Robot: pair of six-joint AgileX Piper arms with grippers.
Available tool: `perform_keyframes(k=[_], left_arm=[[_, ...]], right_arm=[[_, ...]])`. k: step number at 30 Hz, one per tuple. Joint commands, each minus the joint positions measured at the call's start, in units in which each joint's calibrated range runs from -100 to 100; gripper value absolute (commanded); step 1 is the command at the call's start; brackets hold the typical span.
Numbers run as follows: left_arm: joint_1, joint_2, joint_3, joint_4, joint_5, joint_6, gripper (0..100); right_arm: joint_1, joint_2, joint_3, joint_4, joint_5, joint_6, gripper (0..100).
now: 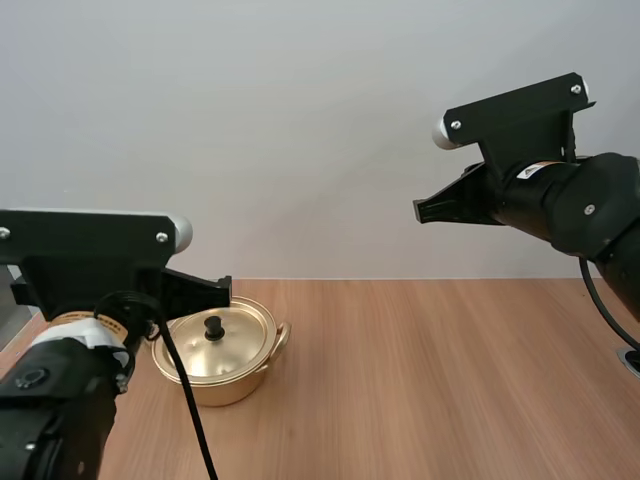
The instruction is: Open the pot, put the car inside, and close it
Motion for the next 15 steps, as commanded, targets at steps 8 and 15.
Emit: perform_keyframes(k=[8,15], left_arm=[[0.02,-1.72,12.71,9.20,3.26,-4.51,0],[0.02,-1.72,15.00,9.20,6.49,-8.99,0]], right_arm=[[0.04,-0.01,0.06,1.76,0.66,-0.33,0],[0.04,-0.01,0.06,8.08,0.66,-5.09,0]])
